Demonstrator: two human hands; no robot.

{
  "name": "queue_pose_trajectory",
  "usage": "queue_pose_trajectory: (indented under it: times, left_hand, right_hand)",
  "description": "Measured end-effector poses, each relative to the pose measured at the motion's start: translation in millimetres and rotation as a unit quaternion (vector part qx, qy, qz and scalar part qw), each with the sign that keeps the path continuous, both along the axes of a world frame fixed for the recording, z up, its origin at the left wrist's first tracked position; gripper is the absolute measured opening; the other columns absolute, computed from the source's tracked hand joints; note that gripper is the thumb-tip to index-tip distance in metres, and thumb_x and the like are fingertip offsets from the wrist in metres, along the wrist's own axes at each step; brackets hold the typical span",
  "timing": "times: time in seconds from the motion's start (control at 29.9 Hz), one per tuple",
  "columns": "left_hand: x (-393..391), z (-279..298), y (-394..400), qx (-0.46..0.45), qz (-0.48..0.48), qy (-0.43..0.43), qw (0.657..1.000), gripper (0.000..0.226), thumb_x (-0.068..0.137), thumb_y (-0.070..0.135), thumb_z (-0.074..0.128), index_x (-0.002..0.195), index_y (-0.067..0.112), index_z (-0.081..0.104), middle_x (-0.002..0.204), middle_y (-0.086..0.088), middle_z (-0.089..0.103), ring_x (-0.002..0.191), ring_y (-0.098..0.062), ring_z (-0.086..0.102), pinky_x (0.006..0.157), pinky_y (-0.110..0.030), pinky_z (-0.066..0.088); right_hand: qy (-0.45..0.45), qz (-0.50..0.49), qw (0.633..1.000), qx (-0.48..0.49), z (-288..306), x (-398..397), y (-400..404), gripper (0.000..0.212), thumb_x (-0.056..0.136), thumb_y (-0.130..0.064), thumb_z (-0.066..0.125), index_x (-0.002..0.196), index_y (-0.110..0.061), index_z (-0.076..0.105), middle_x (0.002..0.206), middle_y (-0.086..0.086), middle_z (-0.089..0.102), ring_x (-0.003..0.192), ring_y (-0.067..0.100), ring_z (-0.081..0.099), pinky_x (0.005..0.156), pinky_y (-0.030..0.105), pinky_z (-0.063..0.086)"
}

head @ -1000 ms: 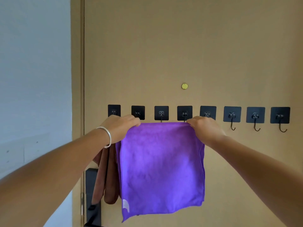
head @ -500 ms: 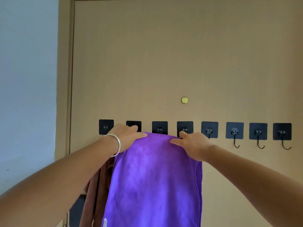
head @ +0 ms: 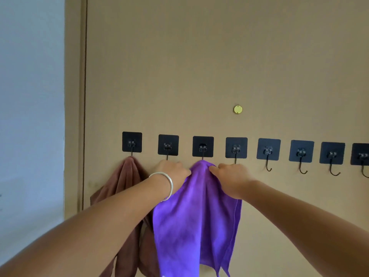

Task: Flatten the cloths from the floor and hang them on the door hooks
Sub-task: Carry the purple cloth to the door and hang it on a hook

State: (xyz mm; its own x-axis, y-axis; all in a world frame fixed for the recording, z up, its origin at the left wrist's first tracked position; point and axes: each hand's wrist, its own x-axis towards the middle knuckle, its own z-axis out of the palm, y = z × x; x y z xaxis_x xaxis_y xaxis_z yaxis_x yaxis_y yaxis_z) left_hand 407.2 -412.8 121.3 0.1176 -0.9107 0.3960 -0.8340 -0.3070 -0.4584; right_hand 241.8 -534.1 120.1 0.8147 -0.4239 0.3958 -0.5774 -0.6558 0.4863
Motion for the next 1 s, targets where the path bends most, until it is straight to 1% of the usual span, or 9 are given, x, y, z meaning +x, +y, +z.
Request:
queue_pose_trajectory:
  times: [0.07, 0.17, 0.33, 0.44, 0.54, 0.64, 0.8, 0.9, 1.0]
  left_hand:
    - [-5, -11, -3, 0.014, -0.017, 0.028, 0.999, 0.036, 0.089, 0.004, 0.038, 0.115, 0.025, 0.051, 0.107, -0.005, 0.059, 0.086, -0.03, 0.058, 0.078, -0.038, 0.041]
    - [-11, -29, -7, 0.015, -0.036, 0.073, 0.997, 0.031, 0.089, 0.011, 0.041, 0.116, 0.023, 0.05, 0.11, -0.005, 0.06, 0.091, -0.031, 0.061, 0.065, -0.036, 0.037]
    - [-20, -53, -4, -0.009, -0.033, 0.067, 0.997, 0.027, 0.09, 0.023, 0.043, 0.112, 0.019, 0.059, 0.116, -0.005, 0.051, 0.092, -0.032, 0.061, 0.063, -0.036, 0.035]
    - [-23, -72, -4, 0.019, -0.029, 0.03, 0.999, 0.031, 0.091, 0.029, 0.043, 0.113, 0.016, 0.062, 0.118, -0.008, 0.049, 0.099, -0.033, 0.055, 0.066, -0.038, 0.032]
    - [-20, -78, -1, 0.05, 0.012, 0.02, 0.998, 0.031, 0.092, 0.025, 0.043, 0.117, 0.015, 0.059, 0.121, -0.009, 0.047, 0.105, -0.032, 0.051, 0.069, -0.038, 0.032]
    - [-17, -61, 3, 0.061, 0.018, 0.006, 0.998, 0.027, 0.091, 0.019, 0.043, 0.113, 0.017, 0.059, 0.117, -0.008, 0.053, 0.1, -0.031, 0.057, 0.069, -0.038, 0.034]
    - [-27, -7, 8, -0.041, -0.015, -0.026, 0.999, 0.022, 0.085, 0.009, 0.041, 0.09, 0.021, 0.058, 0.096, -0.003, 0.059, 0.081, -0.028, 0.058, 0.066, -0.036, 0.034]
    - [-43, 16, -4, -0.116, -0.075, -0.034, 0.99, 0.02, 0.085, 0.016, 0.043, 0.1, 0.022, 0.055, 0.1, 0.0, 0.05, 0.084, -0.024, 0.054, 0.064, -0.034, 0.03]
    - [-64, 19, -28, -0.166, -0.142, -0.051, 0.975, 0.028, 0.087, 0.026, 0.043, 0.113, 0.021, 0.053, 0.11, 0.0, 0.052, 0.093, -0.024, 0.051, 0.073, -0.035, 0.033]
  right_hand:
    - [-0.017, 0.016, 0.999, 0.036, -11, 3, -1, 0.031, 0.092, -0.015, 0.041, 0.123, -0.021, 0.044, 0.1, 0.005, 0.055, 0.083, 0.03, 0.059, 0.059, 0.036, 0.039]
    - [-0.072, 0.042, 0.991, 0.104, -30, 6, -6, 0.034, 0.091, -0.016, 0.042, 0.123, -0.025, 0.047, 0.101, 0.003, 0.056, 0.087, 0.029, 0.058, 0.067, 0.037, 0.048]
    - [-0.135, 0.087, 0.979, 0.128, -65, 4, -6, 0.037, 0.09, -0.023, 0.043, 0.125, -0.025, 0.054, 0.117, 0.001, 0.052, 0.104, 0.028, 0.053, 0.073, 0.031, 0.043]
    - [-0.126, 0.076, 0.986, 0.081, -80, 10, -2, 0.036, 0.09, -0.027, 0.043, 0.123, -0.023, 0.058, 0.128, 0.003, 0.046, 0.116, 0.028, 0.044, 0.088, 0.036, 0.041]
    - [-0.094, 0.072, 0.988, 0.098, -79, 12, 2, 0.036, 0.092, -0.026, 0.043, 0.124, -0.021, 0.056, 0.123, 0.006, 0.048, 0.112, 0.029, 0.046, 0.087, 0.038, 0.04]
    - [-0.071, 0.071, 0.991, 0.087, -61, 6, 2, 0.031, 0.092, -0.025, 0.045, 0.12, -0.022, 0.057, 0.117, 0.005, 0.052, 0.107, 0.028, 0.049, 0.083, 0.035, 0.04]
    - [-0.16, 0.123, 0.978, 0.052, -24, -22, 4, 0.033, 0.094, -0.02, 0.038, 0.113, -0.026, 0.064, 0.107, -0.002, 0.06, 0.098, 0.02, 0.055, 0.075, 0.032, 0.047]
    - [-0.212, 0.127, 0.968, 0.047, -5, -46, -3, 0.034, 0.094, -0.018, 0.042, 0.118, -0.026, 0.065, 0.113, -0.004, 0.06, 0.104, 0.018, 0.053, 0.08, 0.031, 0.044]
    - [-0.238, 0.093, 0.967, 0.013, 4, -80, -22, 0.032, 0.091, -0.017, 0.049, 0.117, -0.027, 0.066, 0.115, -0.005, 0.059, 0.106, 0.019, 0.05, 0.084, 0.032, 0.041]
